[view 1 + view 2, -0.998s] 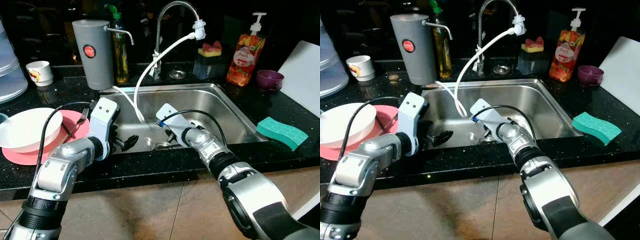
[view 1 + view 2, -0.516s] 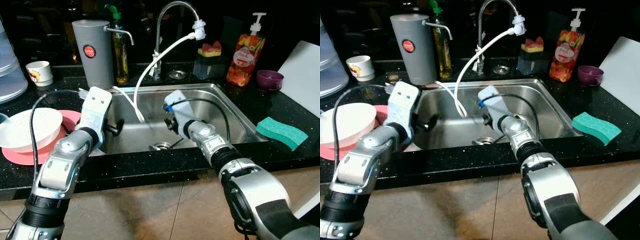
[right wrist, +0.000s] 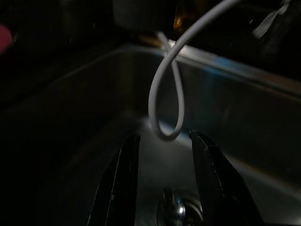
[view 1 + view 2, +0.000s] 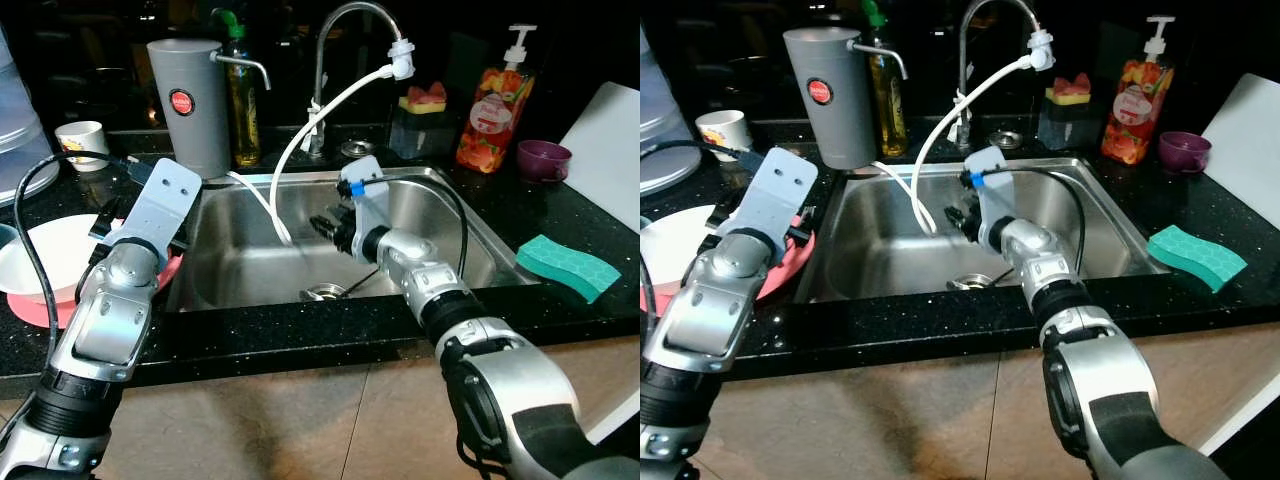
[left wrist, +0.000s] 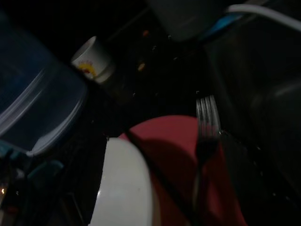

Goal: Kitchen organization

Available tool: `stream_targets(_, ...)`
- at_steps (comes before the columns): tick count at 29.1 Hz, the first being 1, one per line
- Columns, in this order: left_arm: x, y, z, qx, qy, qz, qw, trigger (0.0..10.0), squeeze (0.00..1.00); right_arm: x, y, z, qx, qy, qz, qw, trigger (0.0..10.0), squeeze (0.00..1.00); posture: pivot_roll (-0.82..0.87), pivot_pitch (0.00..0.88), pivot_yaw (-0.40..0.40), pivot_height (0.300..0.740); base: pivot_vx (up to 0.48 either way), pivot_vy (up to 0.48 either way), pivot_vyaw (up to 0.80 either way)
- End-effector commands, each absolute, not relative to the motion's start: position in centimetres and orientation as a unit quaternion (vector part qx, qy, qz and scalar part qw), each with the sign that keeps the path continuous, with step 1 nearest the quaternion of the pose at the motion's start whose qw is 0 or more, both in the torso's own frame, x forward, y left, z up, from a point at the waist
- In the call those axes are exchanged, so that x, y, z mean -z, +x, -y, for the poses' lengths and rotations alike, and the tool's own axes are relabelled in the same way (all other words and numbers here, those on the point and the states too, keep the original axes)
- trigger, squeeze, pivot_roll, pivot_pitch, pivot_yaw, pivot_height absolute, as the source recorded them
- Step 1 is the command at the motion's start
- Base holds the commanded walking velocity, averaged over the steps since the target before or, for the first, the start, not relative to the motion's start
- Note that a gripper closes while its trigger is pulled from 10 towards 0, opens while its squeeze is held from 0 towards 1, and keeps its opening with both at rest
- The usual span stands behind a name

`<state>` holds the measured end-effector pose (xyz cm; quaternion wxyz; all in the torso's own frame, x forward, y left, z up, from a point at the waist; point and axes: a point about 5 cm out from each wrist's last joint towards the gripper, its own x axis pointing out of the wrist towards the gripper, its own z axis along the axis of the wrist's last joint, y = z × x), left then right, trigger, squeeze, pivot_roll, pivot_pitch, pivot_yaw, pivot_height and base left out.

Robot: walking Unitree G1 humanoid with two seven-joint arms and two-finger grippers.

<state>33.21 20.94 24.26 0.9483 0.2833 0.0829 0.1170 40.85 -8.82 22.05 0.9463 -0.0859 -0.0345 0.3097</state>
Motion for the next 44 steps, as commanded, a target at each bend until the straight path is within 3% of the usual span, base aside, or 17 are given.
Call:
stream_targets(1,-23.5,33.1,-21.4,-0.130,0.258,-0.110,0.951,10.0,0.58,-22.0,40.7,8.7,-0.320,-0.112,0.039,0.940,10.0,0.00,0.11,0.015,0.013,0.740,0.000,0.000,0.00)
stream_targets(19,-21.6,31.7,-24.5,-0.201,0.221,-0.196,0.934,9.9,0.56,-21.8,39.7,8.1,-0.410,-0.142,0.035,0.900,10.0,0.00,0.11,0.008,0.007,0.740,0.000,0.000,0.00)
stream_targets(20,-21.5,31.7,-24.7,-0.202,0.221,-0.197,0.934,6.2,0.56,-21.8,39.7,8.1,-0.410,-0.142,0.036,0.900,10.0,0.00,0.11,0.008,0.007,0.740,0.000,0.000,0.00)
stream_targets(21,-21.5,31.7,-24.7,-0.202,0.221,-0.197,0.934,3.6,0.56,-21.8,39.7,8.1,-0.410,-0.142,0.036,0.900,10.0,0.00,0.11,0.008,0.007,0.740,0.000,0.000,0.00)
stream_targets(22,-21.5,31.6,-24.8,-0.203,0.219,-0.198,0.934,0.0,0.55,-21.8,39.7,8.1,-0.410,-0.144,0.036,0.900,10.0,0.00,0.11,0.007,0.006,0.740,0.000,0.000,0.00)
stream_targets(42,-22.6,31.7,-24.8,-0.195,0.212,-0.172,0.942,0.0,0.49,-21.9,39.7,8.4,-0.408,-0.146,0.037,0.901,10.0,0.00,0.12,0.009,0.008,0.740,0.000,0.000,0.00)
stream_targets(43,-22.6,31.8,-24.8,-0.195,0.212,-0.171,0.942,0.0,0.28,-21.9,39.7,8.4,-0.408,-0.146,0.038,0.901,10.0,0.00,0.12,0.010,0.009,0.740,0.000,0.000,0.00)
stream_targets(44,-22.7,31.8,-24.7,-0.197,0.209,-0.171,0.943,0.0,0.00,-21.9,39.6,8.4,-0.408,-0.146,0.038,0.901,10.0,0.00,0.12,0.010,0.008,0.740,0.000,0.000,0.00)
